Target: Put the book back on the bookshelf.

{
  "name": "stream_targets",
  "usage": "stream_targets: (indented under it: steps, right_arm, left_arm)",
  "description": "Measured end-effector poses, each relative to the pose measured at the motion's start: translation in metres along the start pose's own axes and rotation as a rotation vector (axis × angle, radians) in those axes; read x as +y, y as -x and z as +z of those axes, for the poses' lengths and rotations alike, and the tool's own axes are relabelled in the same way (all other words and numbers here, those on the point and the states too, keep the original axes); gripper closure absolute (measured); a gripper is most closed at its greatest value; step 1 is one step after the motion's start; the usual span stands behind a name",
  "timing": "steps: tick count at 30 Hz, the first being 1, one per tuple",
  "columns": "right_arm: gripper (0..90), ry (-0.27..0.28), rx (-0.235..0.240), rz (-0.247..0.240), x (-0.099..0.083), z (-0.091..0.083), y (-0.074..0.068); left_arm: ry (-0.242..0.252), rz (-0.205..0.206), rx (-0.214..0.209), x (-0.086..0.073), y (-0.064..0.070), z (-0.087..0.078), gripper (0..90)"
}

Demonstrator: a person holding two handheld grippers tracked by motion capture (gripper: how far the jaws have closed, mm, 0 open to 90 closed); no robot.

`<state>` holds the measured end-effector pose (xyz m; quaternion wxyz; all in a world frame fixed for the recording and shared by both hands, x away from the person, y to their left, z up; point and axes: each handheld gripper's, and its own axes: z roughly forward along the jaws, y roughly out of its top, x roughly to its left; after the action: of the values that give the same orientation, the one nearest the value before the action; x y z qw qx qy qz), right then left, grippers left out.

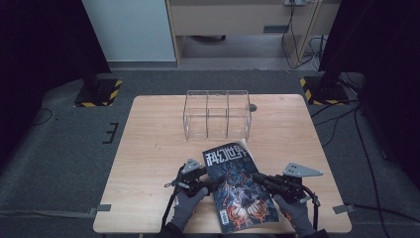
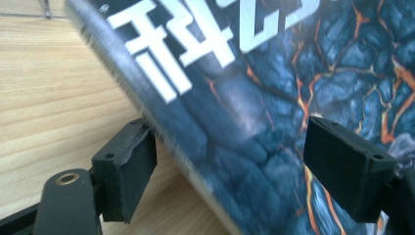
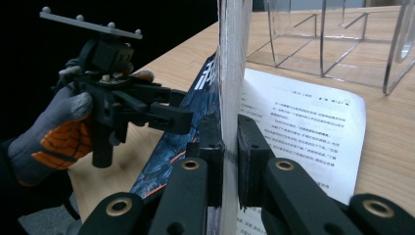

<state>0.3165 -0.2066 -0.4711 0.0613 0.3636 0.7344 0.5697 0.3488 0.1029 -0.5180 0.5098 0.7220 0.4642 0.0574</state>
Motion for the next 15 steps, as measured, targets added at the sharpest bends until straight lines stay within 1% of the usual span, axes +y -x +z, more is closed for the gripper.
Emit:
stream_targets:
  steps: [2, 3, 7, 10, 11, 12, 15]
  right_arm:
    - [83.6, -0.003, 0.001, 0.003, -0.001, 0.001, 0.0]
    - [83.6, -0.009, -0.001, 0.005, -0.001, 0.002, 0.001]
    - [83.6, -0.012, -0.003, 0.012, -0.002, 0.002, 0.003]
    - [83.6, -0.016, -0.005, 0.023, -0.002, 0.002, 0.006]
    - [83.6, -0.02, -0.005, 0.026, -0.003, 0.002, 0.007]
    - [83.6, -0.025, -0.004, 0.042, -0.004, 0.003, 0.01]
    - [83.5, -0.038, -0.002, 0.051, -0.006, 0.004, 0.013]
  left_arm:
    - [-0.009, 0.003, 0.001, -0.001, -0.001, 0.004, 18.9]
    - [-0.011, -0.003, -0.006, -0.002, -0.001, 0.006, 19.0]
    - [-0.006, -0.009, -0.012, -0.001, 0.0, 0.004, 19.1]
    - [0.02, -0.032, -0.034, 0.0, 0.002, 0.0, 19.8]
    - [0.031, -0.031, -0.042, 0.0, 0.003, -0.002, 20.2]
    - [0.045, -0.031, -0.052, 0.001, 0.004, -0.003, 21.1]
    - [0.071, -0.023, -0.07, 0.003, 0.009, -0.006, 21.4]
